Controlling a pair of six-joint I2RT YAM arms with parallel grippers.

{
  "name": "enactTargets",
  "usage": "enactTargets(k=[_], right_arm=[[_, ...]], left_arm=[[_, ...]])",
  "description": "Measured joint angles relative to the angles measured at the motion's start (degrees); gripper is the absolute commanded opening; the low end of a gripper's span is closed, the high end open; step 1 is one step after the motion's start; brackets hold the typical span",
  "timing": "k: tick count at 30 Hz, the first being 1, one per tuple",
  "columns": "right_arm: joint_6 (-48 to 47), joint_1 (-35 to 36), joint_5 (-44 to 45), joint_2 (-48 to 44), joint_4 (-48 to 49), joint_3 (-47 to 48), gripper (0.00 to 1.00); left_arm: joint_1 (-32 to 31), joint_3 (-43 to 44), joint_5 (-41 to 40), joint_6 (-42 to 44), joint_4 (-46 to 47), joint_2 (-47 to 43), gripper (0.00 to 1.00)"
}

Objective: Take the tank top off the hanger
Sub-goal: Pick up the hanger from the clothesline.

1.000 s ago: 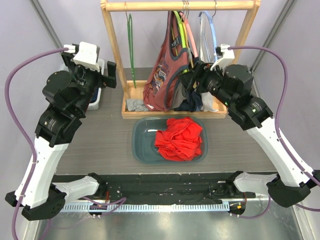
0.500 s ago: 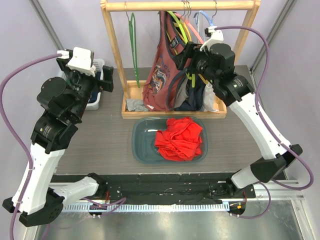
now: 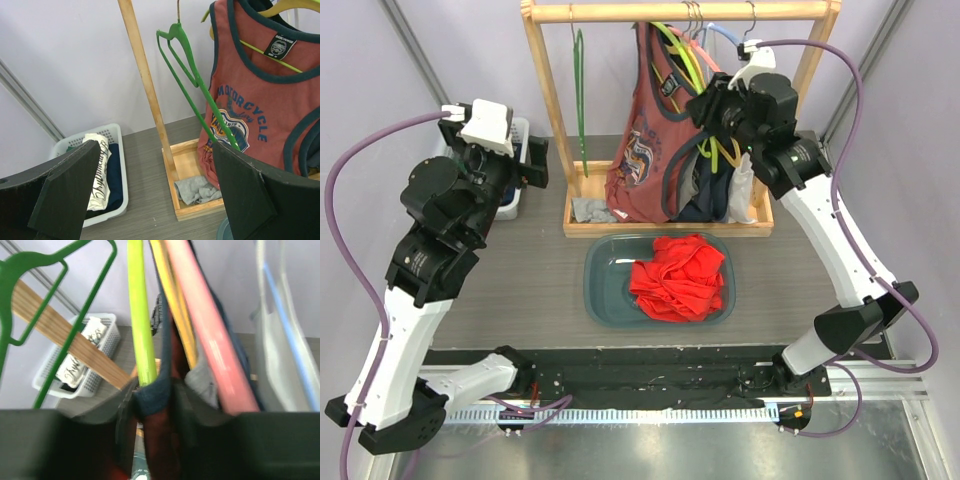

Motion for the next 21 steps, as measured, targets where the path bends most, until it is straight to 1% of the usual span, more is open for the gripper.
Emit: enactTargets(k=[2, 3, 11, 19, 21], right_arm=[[-0.5, -1.5, -1.5, 0.0, 0.0, 0.0, 0.03], [-0.5, -1.9, -3.0, 0.0, 0.8, 0.0, 0.01], [-1.0, -6.4, -3.6, -2.0, 0.3, -1.9, 0.01], [-1.1, -12.5, -3.6, -5.4, -0.1, -4.7, 0.01], [-0.9, -13.1, -4.8, -5.6, 0.0, -5.0, 0.01]], left_arm=[[0.0, 0.0, 0.0, 0.0, 0.0, 0.0, 1.00], [0.0, 0.0, 0.0, 0.0, 0.0, 0.1, 1.00], [0.0, 0.0, 0.0, 0.0, 0.0, 0.7, 1.00], [0.0, 0.0, 0.0, 0.0, 0.0, 0.7, 0.99], [0.0, 0.0, 0.1, 0.0, 0.0, 0.7, 1.00]])
